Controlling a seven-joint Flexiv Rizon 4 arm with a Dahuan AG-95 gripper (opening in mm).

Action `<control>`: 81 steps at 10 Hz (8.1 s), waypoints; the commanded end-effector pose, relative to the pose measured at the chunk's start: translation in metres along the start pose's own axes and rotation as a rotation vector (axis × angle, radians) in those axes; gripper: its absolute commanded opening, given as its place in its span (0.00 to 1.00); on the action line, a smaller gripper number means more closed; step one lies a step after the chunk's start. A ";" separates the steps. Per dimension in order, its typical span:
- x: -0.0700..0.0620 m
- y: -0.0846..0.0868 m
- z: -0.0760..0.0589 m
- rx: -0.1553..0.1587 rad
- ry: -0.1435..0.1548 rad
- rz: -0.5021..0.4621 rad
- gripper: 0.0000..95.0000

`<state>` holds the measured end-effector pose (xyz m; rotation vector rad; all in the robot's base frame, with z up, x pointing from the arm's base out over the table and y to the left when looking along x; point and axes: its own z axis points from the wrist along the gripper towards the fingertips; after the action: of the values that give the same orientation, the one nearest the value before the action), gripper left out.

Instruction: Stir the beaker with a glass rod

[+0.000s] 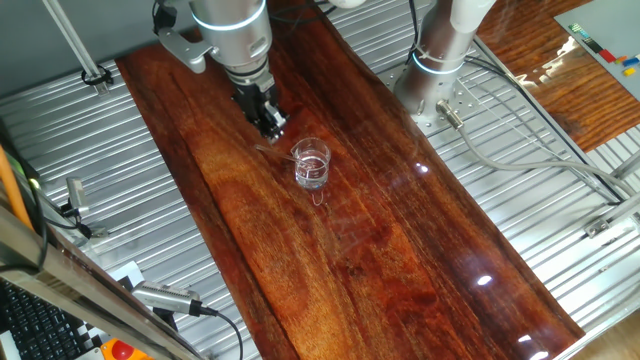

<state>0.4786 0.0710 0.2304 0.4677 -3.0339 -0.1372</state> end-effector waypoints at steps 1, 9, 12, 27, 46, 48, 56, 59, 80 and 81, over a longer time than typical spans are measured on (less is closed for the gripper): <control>-0.001 0.003 0.000 -0.003 -0.002 0.003 0.40; -0.002 0.010 -0.001 -0.010 0.025 0.024 0.20; -0.002 0.010 -0.001 -0.025 0.022 0.009 0.40; -0.025 0.019 0.002 -0.020 0.049 -0.017 0.20; -0.016 0.020 -0.014 -0.027 0.017 -0.055 0.00; -0.024 0.022 -0.019 -0.033 0.008 -0.068 0.00; -0.027 0.017 -0.027 -0.024 0.026 -0.103 0.00; -0.022 0.020 -0.029 -0.032 0.018 -0.098 0.00; -0.008 0.019 -0.027 -0.048 -0.031 -0.153 0.00; -0.006 0.020 -0.028 -0.051 -0.030 -0.140 0.00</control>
<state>0.4807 0.0892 0.2603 0.7059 -3.0058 -0.2312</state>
